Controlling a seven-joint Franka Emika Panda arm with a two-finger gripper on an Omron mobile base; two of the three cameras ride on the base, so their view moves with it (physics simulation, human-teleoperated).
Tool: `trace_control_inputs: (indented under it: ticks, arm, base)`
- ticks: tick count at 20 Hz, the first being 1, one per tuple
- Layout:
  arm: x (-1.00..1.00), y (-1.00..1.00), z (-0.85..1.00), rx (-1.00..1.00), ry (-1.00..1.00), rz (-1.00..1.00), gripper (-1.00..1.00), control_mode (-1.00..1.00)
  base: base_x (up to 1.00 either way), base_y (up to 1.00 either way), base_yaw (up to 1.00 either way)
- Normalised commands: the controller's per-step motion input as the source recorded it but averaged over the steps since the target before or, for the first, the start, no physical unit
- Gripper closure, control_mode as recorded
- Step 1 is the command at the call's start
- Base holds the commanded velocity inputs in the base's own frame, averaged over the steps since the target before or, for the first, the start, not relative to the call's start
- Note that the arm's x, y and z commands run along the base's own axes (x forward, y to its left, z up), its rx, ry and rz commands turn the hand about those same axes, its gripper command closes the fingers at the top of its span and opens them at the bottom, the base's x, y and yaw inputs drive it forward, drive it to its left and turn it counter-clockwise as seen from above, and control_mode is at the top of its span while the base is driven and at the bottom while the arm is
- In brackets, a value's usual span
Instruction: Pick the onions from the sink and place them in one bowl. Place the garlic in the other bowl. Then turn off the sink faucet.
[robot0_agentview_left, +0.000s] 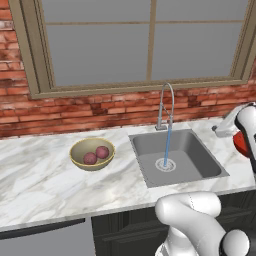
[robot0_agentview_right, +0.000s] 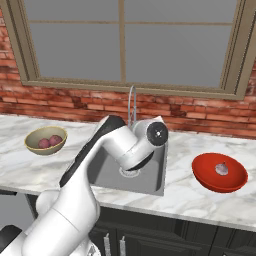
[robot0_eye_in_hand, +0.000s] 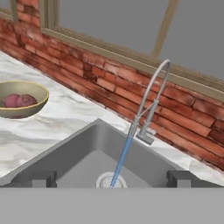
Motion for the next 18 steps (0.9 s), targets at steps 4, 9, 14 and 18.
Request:
trace_control_inputs:
  ticks: [4, 9, 14, 18]
  arm:
    - [0.00, 0.00, -0.10, 0.16, 0.00, 0.13, -1.00, -1.00]
    - [0.01, 0.00, -0.07, 0.14, 0.00, 0.13, -1.00, -1.00]
    - [0.17, 0.00, -0.01, 0.06, 0.00, 0.04, -1.00, -1.00]
    - [0.25, 0.00, -0.01, 0.00, 0.00, 0.00, -1.00, -1.00]
  base:
    - [0.00, 0.00, 0.00]
    - [0.00, 0.00, 0.00]
    - [0.00, 0.00, 0.00]
    - [0.00, 0.00, 0.00]
